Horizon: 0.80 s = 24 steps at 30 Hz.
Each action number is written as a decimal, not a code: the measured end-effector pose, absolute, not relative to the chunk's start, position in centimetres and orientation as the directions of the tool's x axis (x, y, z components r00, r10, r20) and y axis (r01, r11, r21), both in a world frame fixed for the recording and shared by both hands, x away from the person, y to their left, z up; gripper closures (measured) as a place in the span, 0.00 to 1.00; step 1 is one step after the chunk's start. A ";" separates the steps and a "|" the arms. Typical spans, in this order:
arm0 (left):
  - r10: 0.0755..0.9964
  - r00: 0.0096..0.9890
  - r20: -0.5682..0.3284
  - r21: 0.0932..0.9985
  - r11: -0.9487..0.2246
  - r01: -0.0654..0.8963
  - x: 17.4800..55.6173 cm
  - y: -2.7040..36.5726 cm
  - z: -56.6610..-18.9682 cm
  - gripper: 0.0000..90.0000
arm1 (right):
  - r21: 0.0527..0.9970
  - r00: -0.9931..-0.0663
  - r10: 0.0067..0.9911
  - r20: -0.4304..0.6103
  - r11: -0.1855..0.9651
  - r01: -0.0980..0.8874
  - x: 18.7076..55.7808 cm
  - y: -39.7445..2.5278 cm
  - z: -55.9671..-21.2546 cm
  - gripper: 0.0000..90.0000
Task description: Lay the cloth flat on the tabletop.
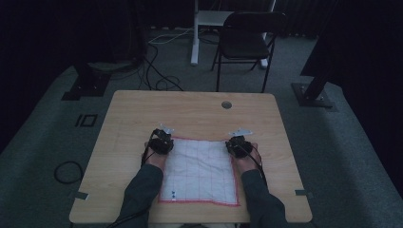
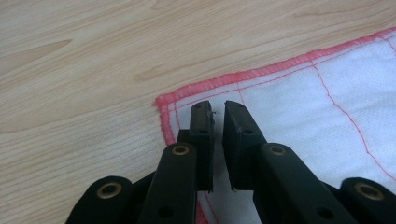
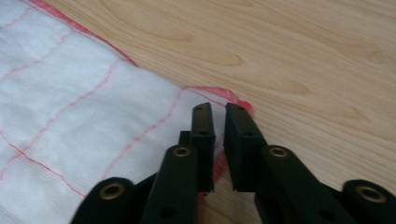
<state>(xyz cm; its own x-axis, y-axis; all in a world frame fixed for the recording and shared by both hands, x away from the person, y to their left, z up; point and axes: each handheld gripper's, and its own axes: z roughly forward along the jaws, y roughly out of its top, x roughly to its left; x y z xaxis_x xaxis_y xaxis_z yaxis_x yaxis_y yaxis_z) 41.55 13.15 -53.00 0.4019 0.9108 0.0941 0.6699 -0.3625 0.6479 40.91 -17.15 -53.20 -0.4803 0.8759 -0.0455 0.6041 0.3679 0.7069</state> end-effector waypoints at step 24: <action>0.859 0.510 0.056 0.722 -0.387 0.573 36.7 13.9 -50.4 0.84 | 0.725 -0.580 0.814 -0.023 0.413 0.551 36.5 -15.8 -50.9 0.80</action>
<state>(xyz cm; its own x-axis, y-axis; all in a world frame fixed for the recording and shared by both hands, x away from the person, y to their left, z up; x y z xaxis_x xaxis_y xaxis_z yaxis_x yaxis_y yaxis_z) 36.73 13.95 -50.44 0.5097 0.8586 0.0555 0.5732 -0.3870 0.7223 36.51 -15.84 -50.89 -0.5797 0.8145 -0.0226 0.5513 0.4125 0.7252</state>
